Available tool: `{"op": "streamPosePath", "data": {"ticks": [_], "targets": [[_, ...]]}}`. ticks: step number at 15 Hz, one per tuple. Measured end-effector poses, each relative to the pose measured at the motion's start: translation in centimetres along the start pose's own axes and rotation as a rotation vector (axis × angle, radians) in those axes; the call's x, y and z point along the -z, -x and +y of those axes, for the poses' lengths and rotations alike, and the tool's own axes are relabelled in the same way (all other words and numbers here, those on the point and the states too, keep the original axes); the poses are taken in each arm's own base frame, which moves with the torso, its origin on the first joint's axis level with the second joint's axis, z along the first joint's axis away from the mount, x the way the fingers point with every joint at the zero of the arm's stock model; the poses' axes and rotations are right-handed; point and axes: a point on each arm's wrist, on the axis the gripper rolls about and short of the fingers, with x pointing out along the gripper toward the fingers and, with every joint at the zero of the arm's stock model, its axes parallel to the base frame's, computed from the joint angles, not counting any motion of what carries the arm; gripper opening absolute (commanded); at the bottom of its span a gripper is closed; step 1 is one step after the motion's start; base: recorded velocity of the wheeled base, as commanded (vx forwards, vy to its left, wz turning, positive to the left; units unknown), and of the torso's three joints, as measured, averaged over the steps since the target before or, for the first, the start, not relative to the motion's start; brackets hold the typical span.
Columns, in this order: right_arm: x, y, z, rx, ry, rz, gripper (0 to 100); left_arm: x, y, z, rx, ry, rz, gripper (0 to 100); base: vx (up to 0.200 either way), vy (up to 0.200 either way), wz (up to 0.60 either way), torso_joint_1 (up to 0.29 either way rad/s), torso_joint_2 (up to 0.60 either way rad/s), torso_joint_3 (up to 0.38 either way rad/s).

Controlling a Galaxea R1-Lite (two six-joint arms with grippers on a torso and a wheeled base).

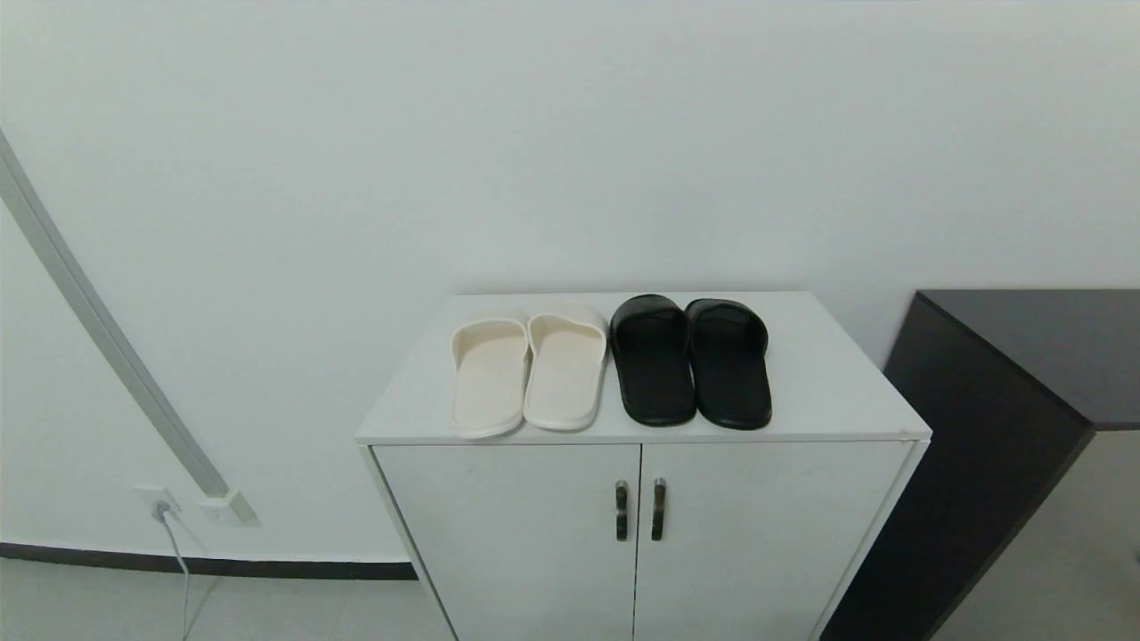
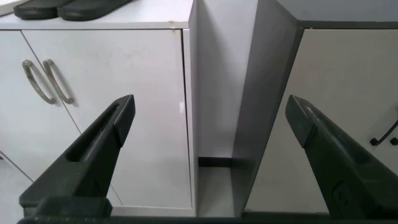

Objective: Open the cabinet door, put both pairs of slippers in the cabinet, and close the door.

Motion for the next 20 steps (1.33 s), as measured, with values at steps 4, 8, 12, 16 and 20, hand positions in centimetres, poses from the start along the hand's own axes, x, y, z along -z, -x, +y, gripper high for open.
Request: {"op": "streamPosePath", "data": {"ticks": [4, 8, 12, 16, 20], "targets": [[0.0, 0.0, 0.0, 0.006, 0.000, -0.002, 100, 0.0, 0.0, 0.0, 0.000, 0.004, 0.000, 0, 0.000, 0.000, 0.00, 0.000, 0.00, 0.000], [-2.0, 0.4, -0.1, 0.023, -0.024, -0.055, 100, 0.0, 0.0, 0.0, 0.000, 0.001, 0.000, 0, 0.000, 0.000, 0.00, 0.000, 0.00, 0.000], [-7.5, -0.6, -0.2, -0.055, -0.017, 0.015, 100, 0.0, 0.0, 0.0, 0.000, 0.000, 0.000, 0, 0.000, 0.000, 0.00, 0.000, 0.00, 0.000], [-10.6, -6.3, -0.1, -0.160, -0.028, 0.109, 100, 0.0, 0.0, 0.0, 0.000, -0.002, 0.000, 0, 0.000, 0.000, 0.00, 0.000, 0.00, 0.000], [-13.7, -12.6, 3.0, -0.290, -0.100, 0.179, 100, 0.0, 0.0, 0.0, 0.000, -0.003, 0.000, 0, 0.000, 0.000, 0.00, 0.000, 0.00, 0.000]]}}
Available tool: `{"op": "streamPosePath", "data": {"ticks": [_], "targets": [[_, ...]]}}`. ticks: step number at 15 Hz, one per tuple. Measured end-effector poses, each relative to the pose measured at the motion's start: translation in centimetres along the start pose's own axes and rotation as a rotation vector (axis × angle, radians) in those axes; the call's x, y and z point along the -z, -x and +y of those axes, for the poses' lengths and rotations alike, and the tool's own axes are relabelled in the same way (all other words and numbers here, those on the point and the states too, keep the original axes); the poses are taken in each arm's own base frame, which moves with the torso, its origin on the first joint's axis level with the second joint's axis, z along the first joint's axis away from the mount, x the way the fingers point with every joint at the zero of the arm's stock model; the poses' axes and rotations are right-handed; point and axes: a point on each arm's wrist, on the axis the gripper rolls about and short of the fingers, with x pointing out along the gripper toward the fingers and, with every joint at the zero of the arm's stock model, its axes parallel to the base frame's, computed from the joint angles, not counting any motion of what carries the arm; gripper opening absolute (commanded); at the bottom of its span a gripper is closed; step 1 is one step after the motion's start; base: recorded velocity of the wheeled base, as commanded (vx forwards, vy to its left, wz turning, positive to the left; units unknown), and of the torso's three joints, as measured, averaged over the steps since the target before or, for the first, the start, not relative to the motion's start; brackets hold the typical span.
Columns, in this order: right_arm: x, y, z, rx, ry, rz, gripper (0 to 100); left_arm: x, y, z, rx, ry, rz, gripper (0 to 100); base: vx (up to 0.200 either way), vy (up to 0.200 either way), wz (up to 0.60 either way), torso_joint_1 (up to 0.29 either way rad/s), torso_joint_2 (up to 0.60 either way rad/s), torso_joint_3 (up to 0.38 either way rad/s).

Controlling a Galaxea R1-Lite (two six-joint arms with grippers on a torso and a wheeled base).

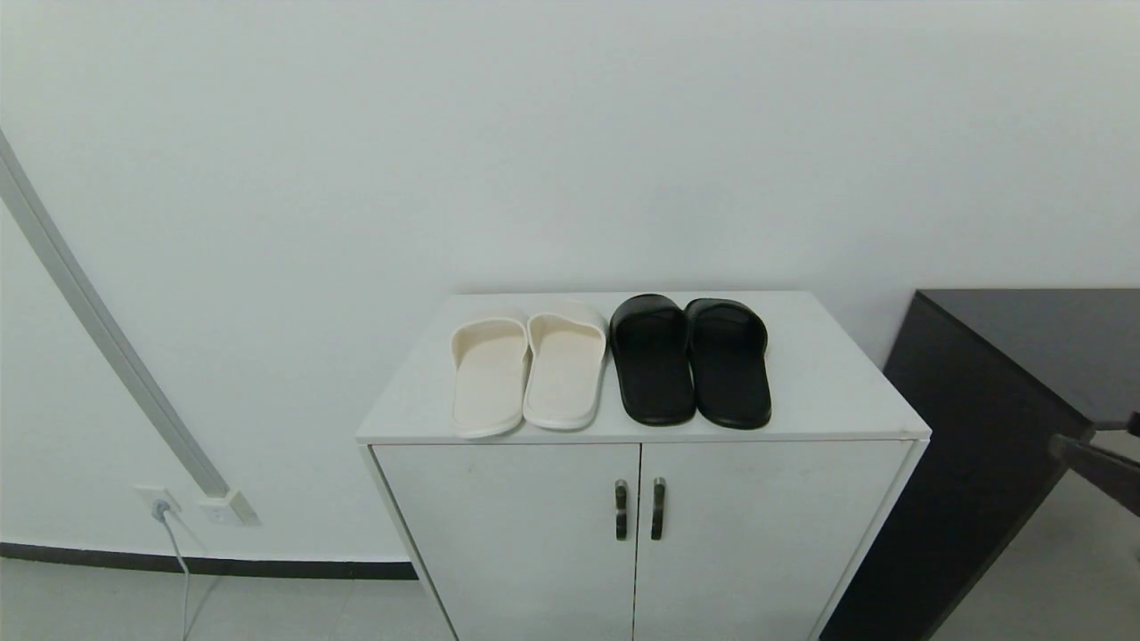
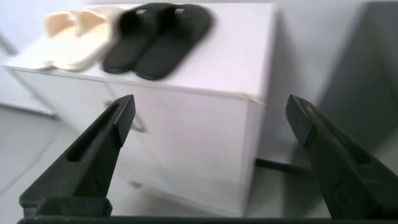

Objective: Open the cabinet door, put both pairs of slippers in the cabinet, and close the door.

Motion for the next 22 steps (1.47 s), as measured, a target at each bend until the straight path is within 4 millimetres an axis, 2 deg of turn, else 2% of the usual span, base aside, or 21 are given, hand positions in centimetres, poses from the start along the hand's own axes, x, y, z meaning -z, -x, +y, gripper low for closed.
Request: {"op": "streamPosePath", "data": {"ticks": [3, 5, 9, 12, 18, 22], "targets": [[-3.0, -4.4, 3.5, -0.048, -0.021, 0.012, 100, 0.0, 0.0, 0.0, 0.000, 0.000, 0.000, 0, 0.000, 0.000, 0.00, 0.000, 0.00, 0.000], [-3.8, -7.1, 6.0, -0.047, -0.033, 0.031, 100, 0.0, 0.0, 0.0, 0.001, 0.000, 0.000, 0, 0.000, 0.000, 0.00, 0.000, 0.00, 0.000], [-4.0, -11.8, 9.9, 0.040, -0.038, 0.058, 100, 0.0, 0.0, 0.0, 0.002, 0.000, 0.000, 0, 0.000, 0.000, 0.00, 0.000, 0.00, 0.000], [-4.1, -15.0, 12.0, 0.097, -0.042, 0.053, 100, 0.0, 0.0, 0.0, 0.001, 0.000, 0.000, 0, 0.000, 0.000, 0.00, 0.000, 0.00, 0.000], [-3.4, -22.6, 14.8, 0.202, -0.037, 0.040, 100, 0.0, 0.0, 0.0, 0.001, 0.001, 0.000, 0, 0.000, 0.000, 0.00, 0.000, 0.00, 0.000], [-2.2, -27.3, 13.8, 0.279, -0.033, 0.047, 100, 0.0, 0.0, 0.0, 0.001, 0.001, 0.000, 0, 0.000, 0.000, 0.00, 0.000, 0.00, 0.000]]}}
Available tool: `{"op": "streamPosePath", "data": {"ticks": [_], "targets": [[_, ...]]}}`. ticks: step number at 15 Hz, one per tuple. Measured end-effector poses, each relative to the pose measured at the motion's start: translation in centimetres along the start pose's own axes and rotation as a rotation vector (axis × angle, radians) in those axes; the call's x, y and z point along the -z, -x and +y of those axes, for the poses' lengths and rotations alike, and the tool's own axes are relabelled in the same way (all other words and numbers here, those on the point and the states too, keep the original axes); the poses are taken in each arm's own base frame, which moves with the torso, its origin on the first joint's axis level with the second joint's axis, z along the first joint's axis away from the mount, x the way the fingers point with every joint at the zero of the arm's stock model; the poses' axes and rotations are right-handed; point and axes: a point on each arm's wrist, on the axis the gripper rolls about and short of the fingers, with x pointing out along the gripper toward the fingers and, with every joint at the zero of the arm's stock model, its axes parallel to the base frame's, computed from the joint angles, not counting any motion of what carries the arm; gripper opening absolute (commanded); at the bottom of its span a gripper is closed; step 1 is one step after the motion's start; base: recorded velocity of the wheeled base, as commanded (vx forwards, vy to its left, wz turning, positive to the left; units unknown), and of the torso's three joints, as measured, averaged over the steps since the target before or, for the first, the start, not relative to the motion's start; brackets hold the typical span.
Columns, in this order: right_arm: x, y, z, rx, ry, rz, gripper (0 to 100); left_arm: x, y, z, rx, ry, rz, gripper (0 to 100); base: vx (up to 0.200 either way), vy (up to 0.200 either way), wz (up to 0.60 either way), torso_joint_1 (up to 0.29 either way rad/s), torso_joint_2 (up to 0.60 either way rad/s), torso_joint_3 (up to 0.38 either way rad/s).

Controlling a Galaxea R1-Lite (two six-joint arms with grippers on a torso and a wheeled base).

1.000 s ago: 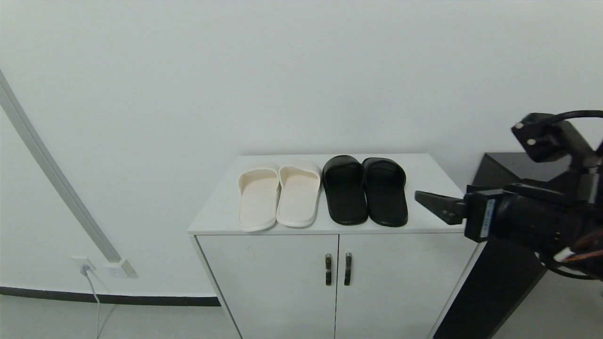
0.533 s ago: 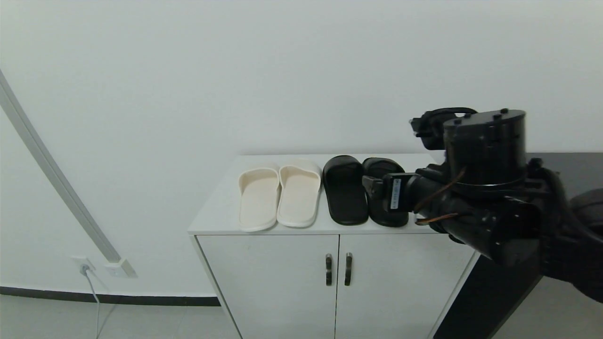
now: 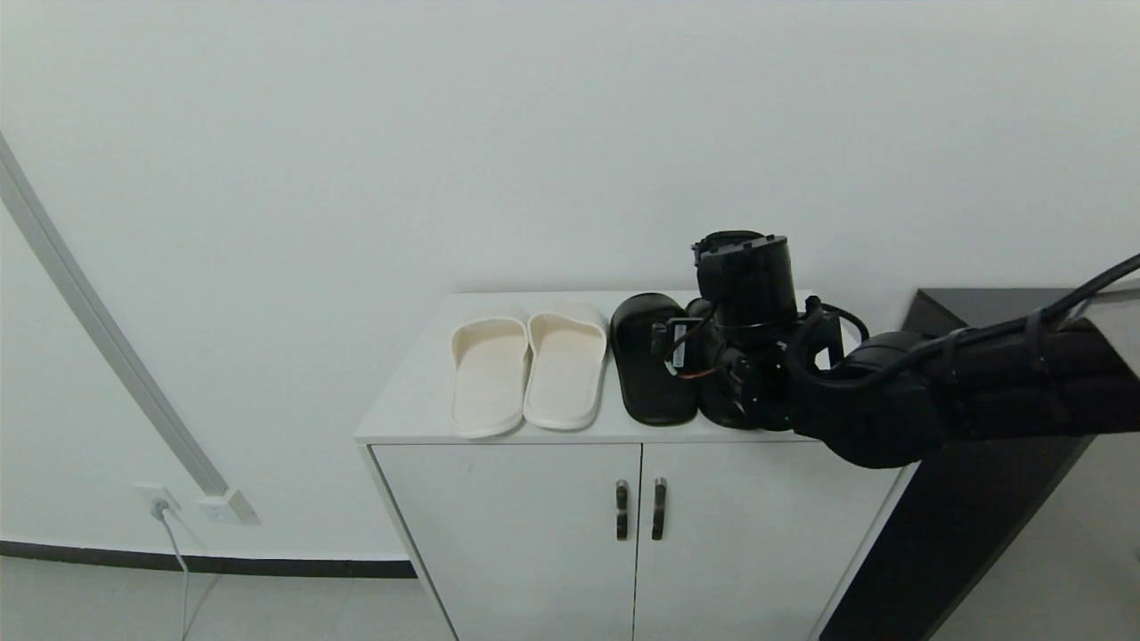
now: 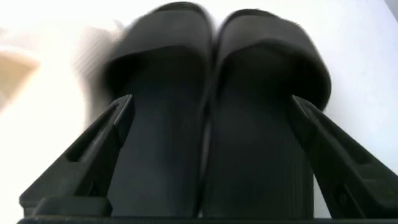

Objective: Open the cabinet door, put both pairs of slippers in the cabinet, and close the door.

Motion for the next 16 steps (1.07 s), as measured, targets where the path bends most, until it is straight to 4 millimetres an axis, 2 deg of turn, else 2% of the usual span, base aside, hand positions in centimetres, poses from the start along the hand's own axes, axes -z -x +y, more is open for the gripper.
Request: {"op": "streamPosePath", "data": {"ticks": [3, 12, 13, 16], "targets": [[0.7, -2.6, -0.1, 0.008, 0.024, 0.014, 100, 0.0, 0.0, 0.0, 0.000, 0.000, 0.000, 0, 0.000, 0.000, 0.00, 0.000, 0.00, 0.000], [1.0, -7.5, 0.6, -0.020, 0.048, -0.026, 100, 0.0, 0.0, 0.0, 0.000, 0.001, 0.000, 0, 0.000, 0.000, 0.00, 0.000, 0.00, 0.000], [1.0, -7.7, 0.7, -0.018, 0.047, -0.029, 0, 0.0, 0.0, 0.0, 0.000, 0.001, 0.000, 0, 0.000, 0.000, 0.00, 0.000, 0.00, 0.000], [1.2, -8.3, 0.8, -0.015, 0.057, -0.031, 0, 0.0, 0.0, 0.0, 0.000, 0.000, 0.000, 0, 0.000, 0.000, 0.00, 0.000, 0.00, 0.000]]}}
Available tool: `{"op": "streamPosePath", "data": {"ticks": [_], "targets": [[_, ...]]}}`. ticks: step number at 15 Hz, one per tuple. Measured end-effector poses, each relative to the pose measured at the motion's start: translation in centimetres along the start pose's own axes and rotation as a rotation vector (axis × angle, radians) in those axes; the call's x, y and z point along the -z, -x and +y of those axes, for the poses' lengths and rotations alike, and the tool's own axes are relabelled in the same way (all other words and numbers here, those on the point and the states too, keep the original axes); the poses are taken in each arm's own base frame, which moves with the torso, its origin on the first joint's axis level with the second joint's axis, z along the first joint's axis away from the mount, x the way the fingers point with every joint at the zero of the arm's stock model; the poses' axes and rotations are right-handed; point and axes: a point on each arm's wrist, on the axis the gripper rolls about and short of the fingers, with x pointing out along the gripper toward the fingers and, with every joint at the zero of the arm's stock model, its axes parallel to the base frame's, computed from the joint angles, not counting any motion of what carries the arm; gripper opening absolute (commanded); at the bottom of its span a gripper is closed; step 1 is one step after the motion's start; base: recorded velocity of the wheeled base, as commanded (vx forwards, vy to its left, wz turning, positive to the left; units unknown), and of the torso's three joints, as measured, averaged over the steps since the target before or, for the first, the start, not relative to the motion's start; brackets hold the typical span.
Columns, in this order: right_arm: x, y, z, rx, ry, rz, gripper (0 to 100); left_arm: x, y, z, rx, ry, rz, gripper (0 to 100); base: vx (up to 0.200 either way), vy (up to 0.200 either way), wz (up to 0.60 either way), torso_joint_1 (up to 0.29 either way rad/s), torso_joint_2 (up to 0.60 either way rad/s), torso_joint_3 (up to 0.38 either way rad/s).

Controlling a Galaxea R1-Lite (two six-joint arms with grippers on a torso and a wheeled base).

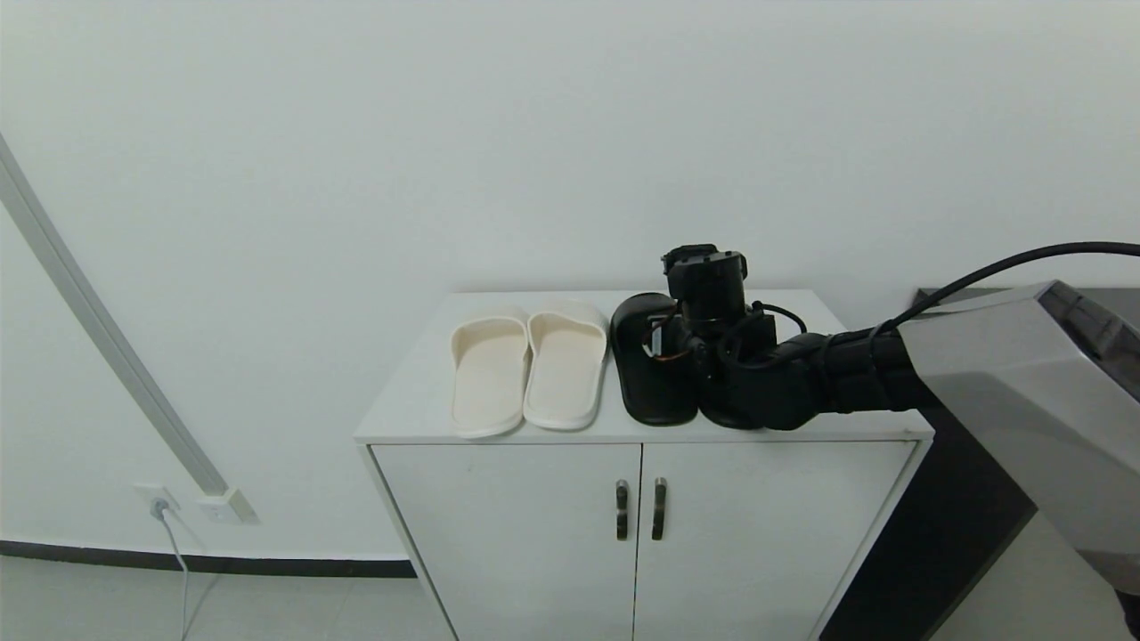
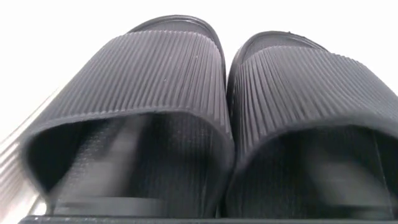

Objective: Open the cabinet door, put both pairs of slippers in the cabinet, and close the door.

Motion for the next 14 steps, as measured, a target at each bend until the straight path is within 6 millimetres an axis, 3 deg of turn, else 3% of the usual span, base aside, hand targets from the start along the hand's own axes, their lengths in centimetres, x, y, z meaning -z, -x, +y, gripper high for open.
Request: {"op": "streamPosePath", "data": {"ticks": [9, 14], "targets": [[-0.5, 0.5, -0.3, 0.008, -0.002, -0.006, 0, 0.0, 0.0, 0.0, 0.000, 0.000, 0.000, 0, 0.000, 0.000, 0.00, 0.000, 0.00, 0.000], [-2.6, 5.8, -1.9, -0.054, 0.024, -0.012, 0, 0.0, 0.0, 0.0, 0.000, 0.001, 0.000, 0, 0.000, 0.000, 0.00, 0.000, 0.00, 0.000]]}}
